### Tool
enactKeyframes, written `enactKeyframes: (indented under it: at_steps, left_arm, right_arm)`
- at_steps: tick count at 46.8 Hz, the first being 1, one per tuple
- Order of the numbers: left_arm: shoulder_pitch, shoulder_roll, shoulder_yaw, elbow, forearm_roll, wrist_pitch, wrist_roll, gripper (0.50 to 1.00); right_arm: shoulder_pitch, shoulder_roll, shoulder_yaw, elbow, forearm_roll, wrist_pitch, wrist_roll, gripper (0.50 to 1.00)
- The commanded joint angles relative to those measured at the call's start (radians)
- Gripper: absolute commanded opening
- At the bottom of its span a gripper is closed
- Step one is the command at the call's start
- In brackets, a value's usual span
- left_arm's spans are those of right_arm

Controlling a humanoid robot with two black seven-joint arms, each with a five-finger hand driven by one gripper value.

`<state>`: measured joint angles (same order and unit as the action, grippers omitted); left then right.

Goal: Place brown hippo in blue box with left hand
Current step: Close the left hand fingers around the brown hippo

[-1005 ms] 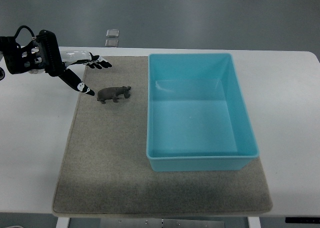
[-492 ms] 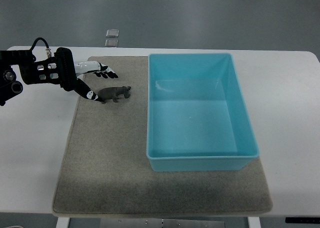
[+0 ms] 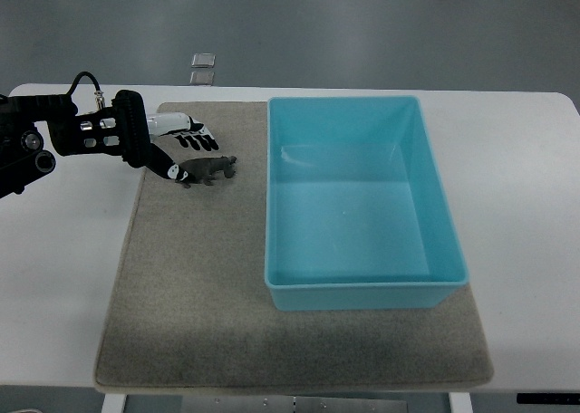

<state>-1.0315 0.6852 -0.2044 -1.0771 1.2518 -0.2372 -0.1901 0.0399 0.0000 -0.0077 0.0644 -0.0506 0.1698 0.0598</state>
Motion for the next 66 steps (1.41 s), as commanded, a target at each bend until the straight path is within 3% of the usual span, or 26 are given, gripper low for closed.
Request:
enactKeyframes:
  at_steps: [1,37,56,63,66]
  left_arm:
    - [-0.002,-0.001,0.002,0.005,0.000,-0.001,0.000,0.780]
    - [-0.002,-0.027,0.060,0.026,0.001,0.062,0.001,0.776]
    - [-0.004,-0.035,0.063,0.026,0.000,0.062,0.032,0.658]
    - [-0.005,-0.035,0.062,0.026,0.000,0.062,0.034,0.576]
    - [-0.008,-0.035,0.062,0.025,0.000,0.062,0.034,0.516]
  right_arm:
    - [0.000,0.000,0.000,0.000,0.000,0.000,0.000,0.936]
    - [0.000,0.000,0.000,0.000,0.000,0.000,0.000,0.936]
    - [0.000,0.000,0.000,0.000,0.000,-0.001,0.000,0.936]
    - [0.000,0.000,0.000,0.000,0.000,-0.001,0.000,0.936]
    - [0.000,0.000,0.000,0.000,0.000,0.000,0.000,0.936]
